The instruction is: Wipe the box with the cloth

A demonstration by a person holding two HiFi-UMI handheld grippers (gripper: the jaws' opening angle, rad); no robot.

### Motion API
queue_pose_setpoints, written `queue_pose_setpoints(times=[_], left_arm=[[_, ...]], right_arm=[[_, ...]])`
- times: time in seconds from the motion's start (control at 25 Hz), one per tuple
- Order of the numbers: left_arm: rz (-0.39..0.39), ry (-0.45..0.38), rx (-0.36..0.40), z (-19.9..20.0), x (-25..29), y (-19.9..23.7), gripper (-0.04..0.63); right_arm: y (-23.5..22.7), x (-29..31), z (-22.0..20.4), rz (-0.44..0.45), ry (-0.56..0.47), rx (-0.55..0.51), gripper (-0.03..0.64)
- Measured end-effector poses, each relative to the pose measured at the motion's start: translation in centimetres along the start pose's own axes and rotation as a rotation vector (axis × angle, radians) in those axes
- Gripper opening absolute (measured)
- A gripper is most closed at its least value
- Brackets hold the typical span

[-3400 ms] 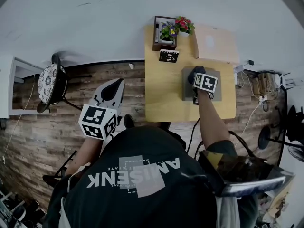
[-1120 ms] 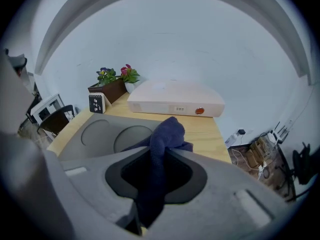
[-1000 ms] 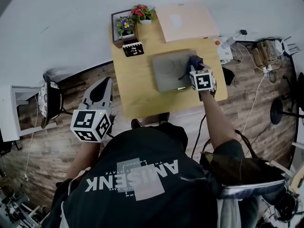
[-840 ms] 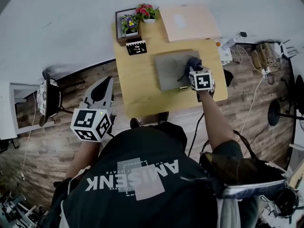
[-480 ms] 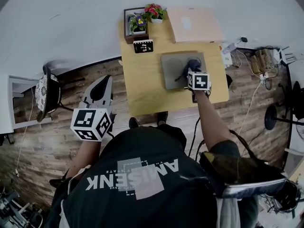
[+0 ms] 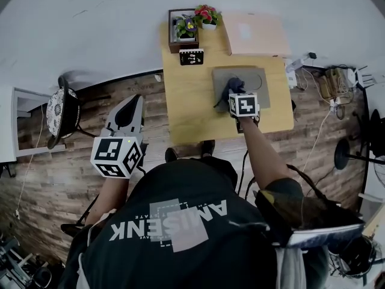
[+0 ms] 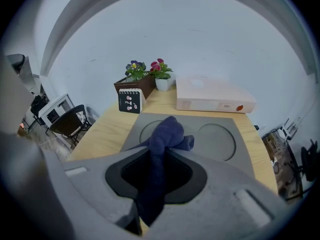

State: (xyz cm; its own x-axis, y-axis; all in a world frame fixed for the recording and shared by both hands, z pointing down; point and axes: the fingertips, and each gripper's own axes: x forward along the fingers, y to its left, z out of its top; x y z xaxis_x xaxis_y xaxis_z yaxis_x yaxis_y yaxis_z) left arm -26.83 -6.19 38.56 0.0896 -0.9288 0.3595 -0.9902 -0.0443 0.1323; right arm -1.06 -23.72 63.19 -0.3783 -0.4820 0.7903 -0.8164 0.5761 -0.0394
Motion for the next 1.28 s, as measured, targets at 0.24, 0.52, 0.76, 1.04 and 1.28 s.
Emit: queue_pose_setpoints(times=[0.24, 0.52, 0.76, 1.04, 1.28], left_arm=[[-0.011, 0.001, -0.011, -0.5, -1.5, 0.8, 0.0], [-0.019, 0.015, -0.026, -1.7, -3.6, 2.7, 0.0], [-0.068, 0.007, -0.028, -1.9, -5.3, 3.4, 0.0], [-0.192, -0.007, -0.034, -1.9, -4.5, 2.7, 0.0], [-0.339, -0.015, -0.019, -1.3, -2.6, -1.0, 0.0]], right_arm=[[3.0, 0.3, 0.2, 0.05, -0.011, 0.057, 0.069], [6.9, 0.7, 0.5, 0.073, -0.008, 0.016, 0.069], [11.4, -0.2, 1.0, 0.149, -0.014, -0.043, 0.071], [13.9, -4.7, 3.8, 0.202, -0.158, -0.022, 0.071], [9.4, -9.7, 4.2, 0.136, -0.252, 0.061, 0.071]])
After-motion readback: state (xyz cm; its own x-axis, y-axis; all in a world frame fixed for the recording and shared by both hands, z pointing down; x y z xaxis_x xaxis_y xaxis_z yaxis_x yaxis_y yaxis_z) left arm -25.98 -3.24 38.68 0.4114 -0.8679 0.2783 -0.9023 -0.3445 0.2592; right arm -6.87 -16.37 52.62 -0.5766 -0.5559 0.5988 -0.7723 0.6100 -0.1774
